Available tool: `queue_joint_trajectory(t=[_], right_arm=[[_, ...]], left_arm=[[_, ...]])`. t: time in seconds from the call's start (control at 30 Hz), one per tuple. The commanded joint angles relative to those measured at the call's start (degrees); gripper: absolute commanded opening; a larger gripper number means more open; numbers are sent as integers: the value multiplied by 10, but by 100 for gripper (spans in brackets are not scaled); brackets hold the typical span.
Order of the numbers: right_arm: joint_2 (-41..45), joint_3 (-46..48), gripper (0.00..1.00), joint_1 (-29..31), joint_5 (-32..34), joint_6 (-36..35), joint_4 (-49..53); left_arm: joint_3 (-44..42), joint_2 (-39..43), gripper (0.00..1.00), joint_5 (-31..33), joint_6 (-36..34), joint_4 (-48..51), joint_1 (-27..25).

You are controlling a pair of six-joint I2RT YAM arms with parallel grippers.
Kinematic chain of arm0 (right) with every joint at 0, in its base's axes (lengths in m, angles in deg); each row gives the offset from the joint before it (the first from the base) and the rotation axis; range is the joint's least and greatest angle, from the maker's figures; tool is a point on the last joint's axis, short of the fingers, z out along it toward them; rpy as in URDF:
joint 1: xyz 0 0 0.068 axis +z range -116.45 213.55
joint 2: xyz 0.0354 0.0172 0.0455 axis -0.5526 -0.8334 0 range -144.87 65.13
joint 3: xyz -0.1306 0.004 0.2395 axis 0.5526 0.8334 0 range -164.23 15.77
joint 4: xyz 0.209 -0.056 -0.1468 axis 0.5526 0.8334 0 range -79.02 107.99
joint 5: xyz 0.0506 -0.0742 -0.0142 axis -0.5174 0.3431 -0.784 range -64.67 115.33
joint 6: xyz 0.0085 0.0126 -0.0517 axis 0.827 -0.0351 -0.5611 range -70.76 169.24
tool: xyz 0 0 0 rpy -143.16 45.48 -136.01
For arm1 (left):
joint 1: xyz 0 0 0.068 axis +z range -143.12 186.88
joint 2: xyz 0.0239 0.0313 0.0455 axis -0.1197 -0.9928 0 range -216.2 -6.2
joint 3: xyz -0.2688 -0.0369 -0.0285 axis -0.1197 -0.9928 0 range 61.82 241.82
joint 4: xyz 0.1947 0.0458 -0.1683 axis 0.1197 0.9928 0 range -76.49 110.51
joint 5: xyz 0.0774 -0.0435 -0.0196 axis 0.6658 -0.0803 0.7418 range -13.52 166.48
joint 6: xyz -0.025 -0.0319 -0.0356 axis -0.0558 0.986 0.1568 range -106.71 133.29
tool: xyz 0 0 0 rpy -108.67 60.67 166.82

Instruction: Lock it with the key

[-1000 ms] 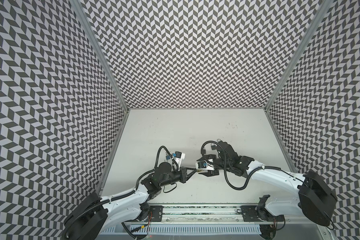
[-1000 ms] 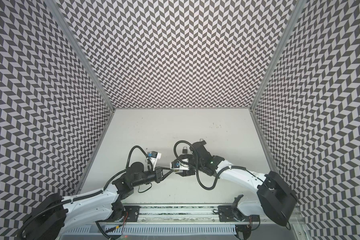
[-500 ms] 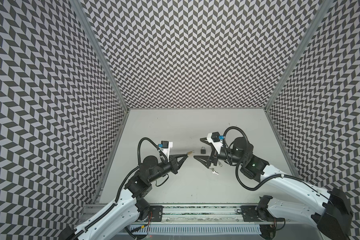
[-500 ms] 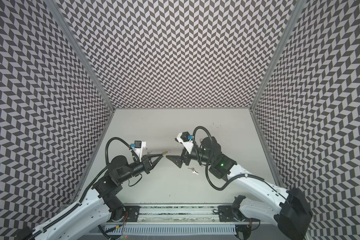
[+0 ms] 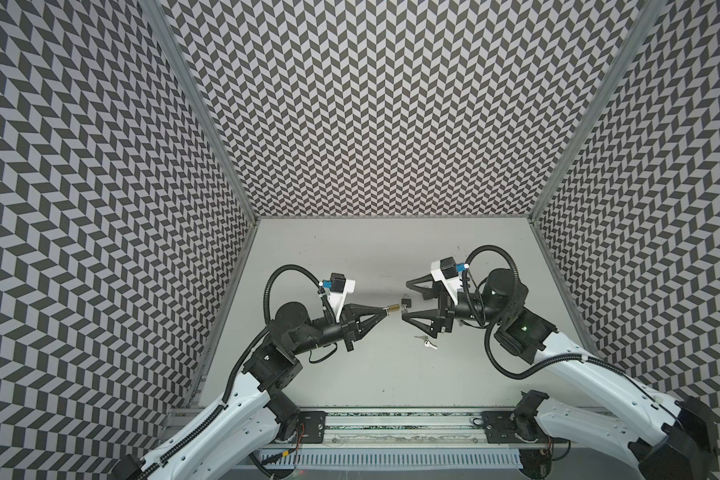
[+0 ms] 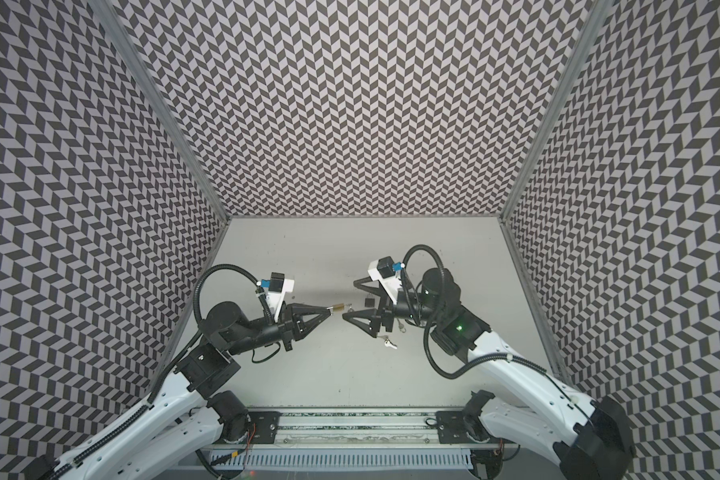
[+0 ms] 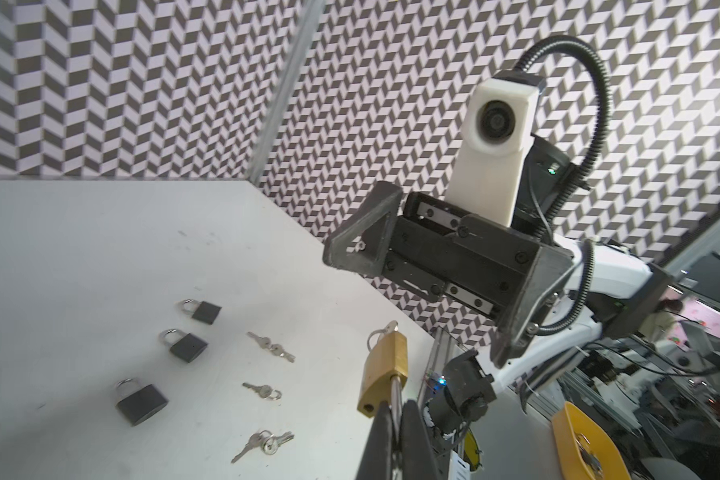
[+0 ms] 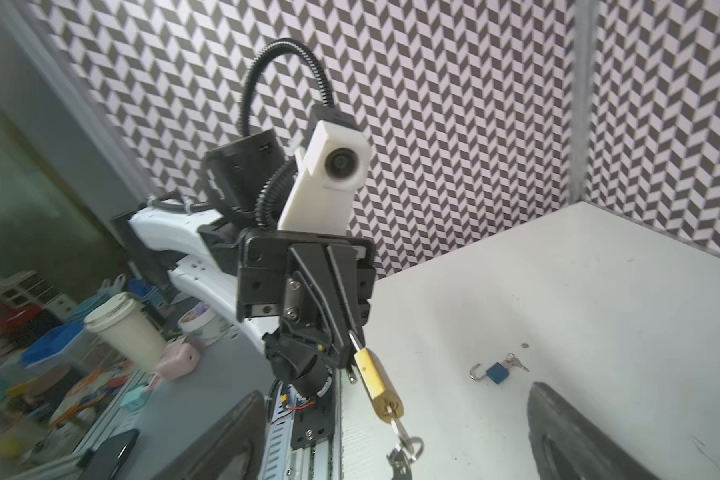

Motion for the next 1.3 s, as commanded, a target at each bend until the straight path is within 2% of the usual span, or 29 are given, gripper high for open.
queue_joint_trajectory(t=[0.0, 0.17, 0.37, 0.57, 0.77, 1.07, 1.23, 1.27], right_arm=[[24, -21, 94, 2, -70, -34, -26], [35, -21, 86, 5, -71, -65, -34], [22, -27, 61, 10, -80, -65, -44], [12, -31, 56, 17, -108, -63, -53], [1, -40, 35, 25, -122, -65, -44], [1, -43, 13, 29, -125, -64, -37], [2, -47, 0, 29, -115, -33, -37], [1, -49, 0, 29, -120, -20, -38]], left_arm=[[27, 1, 0, -76, 8, -79, -5], [42, -8, 0, -86, 11, -92, -14], [44, -15, 0, -79, 13, -107, -28], [44, -17, 0, -79, 14, -108, -31], [41, -15, 0, -75, 17, -113, -32], [46, -17, 0, -71, 15, -109, -32], [48, -11, 0, -61, 6, -98, -32], [53, -11, 0, -59, 0, -88, -32]])
